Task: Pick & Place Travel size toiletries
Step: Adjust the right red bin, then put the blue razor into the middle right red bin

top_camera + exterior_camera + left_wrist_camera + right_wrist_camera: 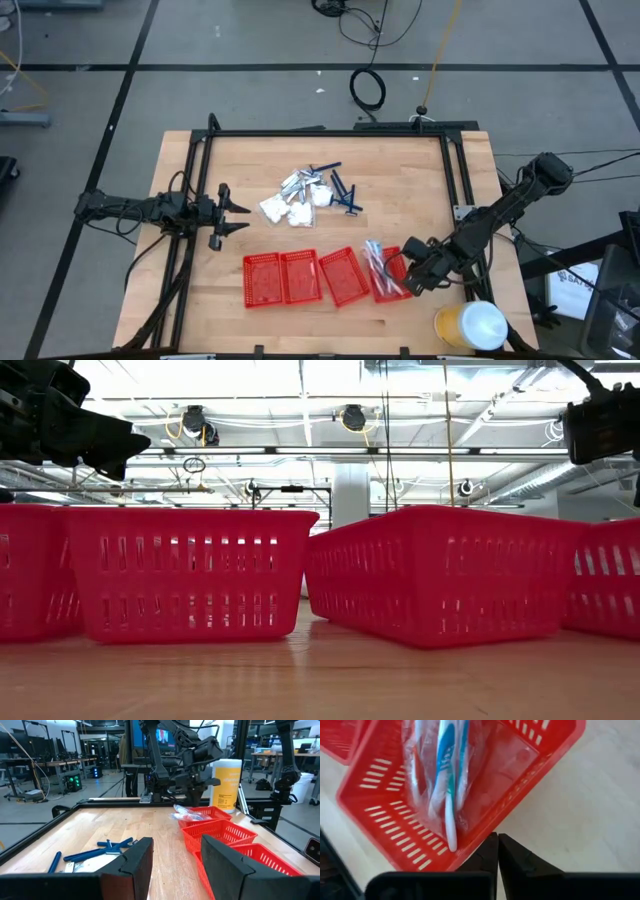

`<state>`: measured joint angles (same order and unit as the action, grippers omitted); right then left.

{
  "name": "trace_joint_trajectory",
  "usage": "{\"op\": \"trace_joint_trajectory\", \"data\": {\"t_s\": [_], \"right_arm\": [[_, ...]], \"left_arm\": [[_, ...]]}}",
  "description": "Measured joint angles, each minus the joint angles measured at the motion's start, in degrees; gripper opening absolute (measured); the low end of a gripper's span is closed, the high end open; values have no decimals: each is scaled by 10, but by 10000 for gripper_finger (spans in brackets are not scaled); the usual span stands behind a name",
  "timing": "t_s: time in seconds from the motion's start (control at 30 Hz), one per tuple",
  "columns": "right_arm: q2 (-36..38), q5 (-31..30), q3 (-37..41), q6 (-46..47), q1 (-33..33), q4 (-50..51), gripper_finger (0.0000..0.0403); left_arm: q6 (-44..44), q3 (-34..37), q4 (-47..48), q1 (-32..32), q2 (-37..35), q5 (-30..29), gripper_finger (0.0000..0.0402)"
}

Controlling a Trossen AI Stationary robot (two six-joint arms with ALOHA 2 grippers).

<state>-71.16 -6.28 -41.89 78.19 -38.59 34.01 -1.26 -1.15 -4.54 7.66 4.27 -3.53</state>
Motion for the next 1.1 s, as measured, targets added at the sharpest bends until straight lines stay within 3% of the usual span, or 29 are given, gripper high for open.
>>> {"op": "trace_joint_trajectory", "data": {"t_s": [0.53,0.77,0.93,1.1], "right_arm": [[0,-31,0,-34,0,-76,0],[0,-44,18,-77,0,-153,0],[15,-71,19,-119,-1,-165,0],[45,-86,19,-221,-1,-233,0]], "left_arm": [[0,0,0,0,0,0,166],[0,0,0,0,0,0,166],[0,0,0,0,0,0,166],[0,0,0,0,0,0,166]]}}
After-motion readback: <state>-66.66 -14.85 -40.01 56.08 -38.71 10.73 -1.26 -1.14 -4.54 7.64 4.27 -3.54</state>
